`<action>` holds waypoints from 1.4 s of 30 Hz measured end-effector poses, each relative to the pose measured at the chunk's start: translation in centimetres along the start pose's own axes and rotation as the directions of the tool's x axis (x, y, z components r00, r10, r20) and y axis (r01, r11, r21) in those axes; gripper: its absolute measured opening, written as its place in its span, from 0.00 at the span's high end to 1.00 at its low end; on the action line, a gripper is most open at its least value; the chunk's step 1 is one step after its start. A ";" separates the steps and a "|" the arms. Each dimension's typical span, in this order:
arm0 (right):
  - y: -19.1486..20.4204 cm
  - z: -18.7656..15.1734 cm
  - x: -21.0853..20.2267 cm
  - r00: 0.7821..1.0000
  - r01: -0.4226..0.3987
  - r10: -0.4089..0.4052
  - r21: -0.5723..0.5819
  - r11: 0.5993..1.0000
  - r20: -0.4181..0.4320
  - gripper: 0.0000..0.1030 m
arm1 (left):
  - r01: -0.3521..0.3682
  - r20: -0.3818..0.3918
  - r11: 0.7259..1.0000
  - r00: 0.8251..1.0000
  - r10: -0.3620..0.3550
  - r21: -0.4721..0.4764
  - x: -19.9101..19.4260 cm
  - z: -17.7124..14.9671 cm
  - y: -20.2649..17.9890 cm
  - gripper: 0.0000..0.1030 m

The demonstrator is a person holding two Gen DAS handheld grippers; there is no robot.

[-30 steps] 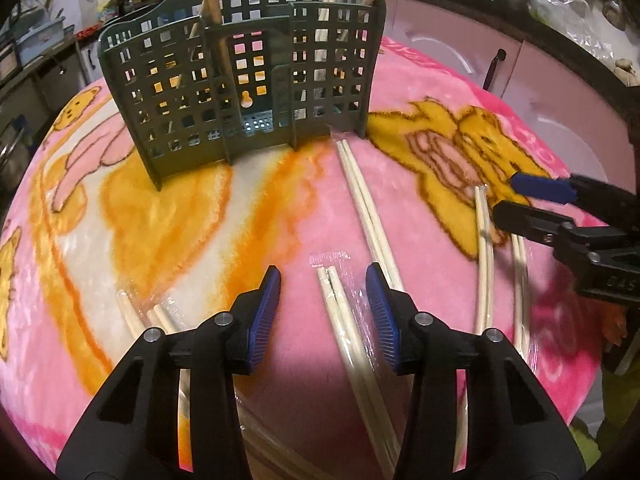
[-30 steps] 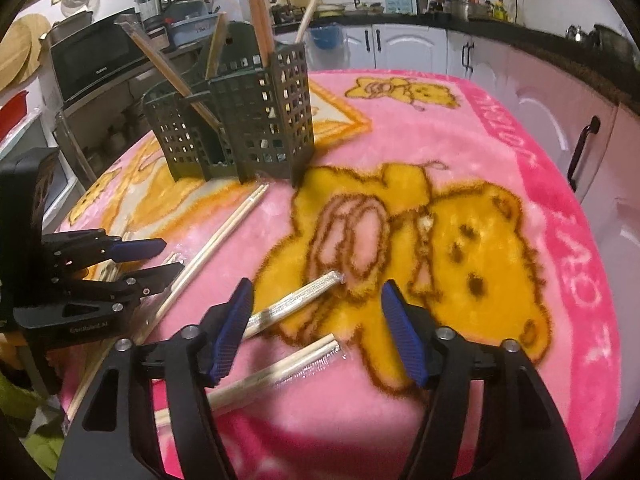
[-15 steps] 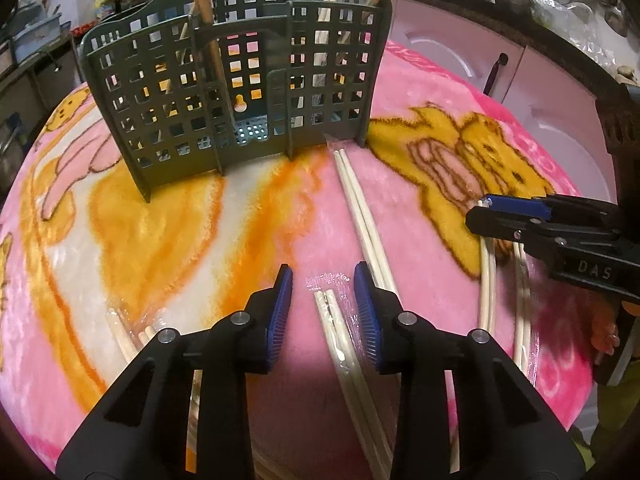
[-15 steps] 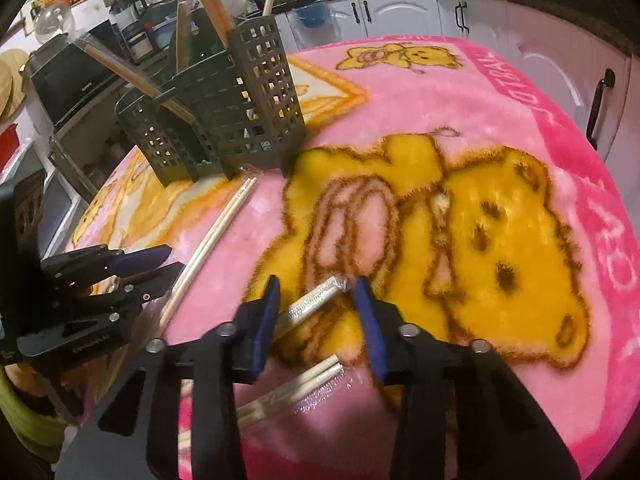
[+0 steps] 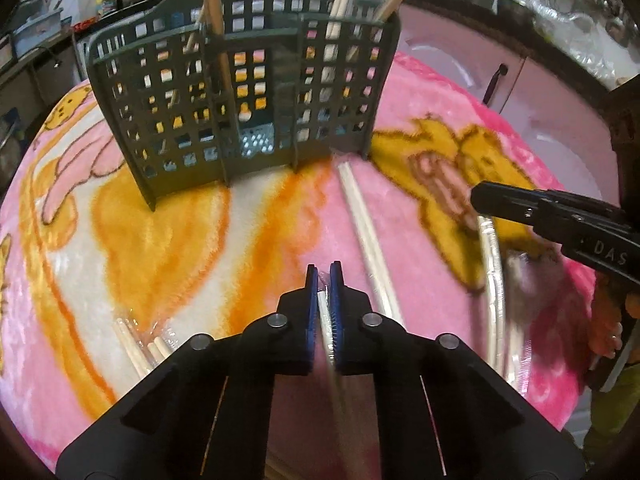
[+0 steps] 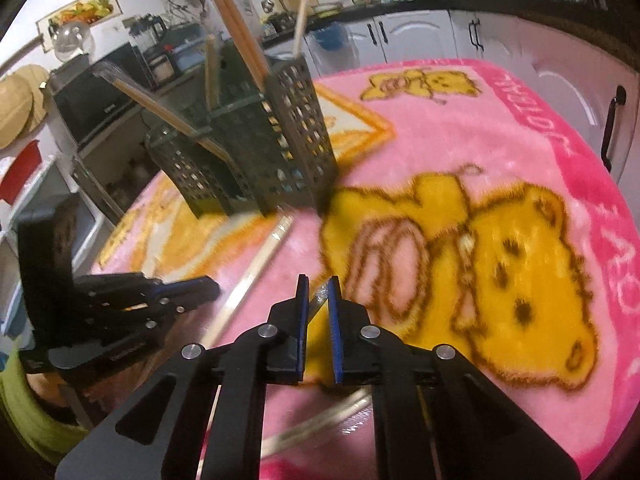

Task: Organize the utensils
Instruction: 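Close the left gripper on a wrapped chopstick while the right gripper closes on another, then lift both held chopsticks and carry them over the green caddy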

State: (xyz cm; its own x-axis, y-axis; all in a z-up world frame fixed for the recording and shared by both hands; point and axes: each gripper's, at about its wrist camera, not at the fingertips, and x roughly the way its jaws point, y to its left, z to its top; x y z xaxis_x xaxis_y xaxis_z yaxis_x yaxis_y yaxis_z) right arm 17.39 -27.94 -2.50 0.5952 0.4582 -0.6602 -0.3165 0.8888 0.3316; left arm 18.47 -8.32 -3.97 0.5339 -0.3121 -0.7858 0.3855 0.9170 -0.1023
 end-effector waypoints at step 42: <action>9.3 6.7 -11.5 0.934 0.018 0.075 -0.255 0.967 0.350 0.95 | 0.040 0.433 0.997 0.901 -0.009 -0.063 -14.8 9.5 1.4 0.98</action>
State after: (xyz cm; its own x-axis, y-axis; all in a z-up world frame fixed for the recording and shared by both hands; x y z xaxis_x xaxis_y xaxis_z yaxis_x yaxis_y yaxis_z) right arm 12.51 -24.89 12.69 0.7907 0.4984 -0.3555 -0.4834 0.8646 0.1370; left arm 18.22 -4.75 13.32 0.8036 -0.3967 -0.4436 0.3581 0.9177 -0.1719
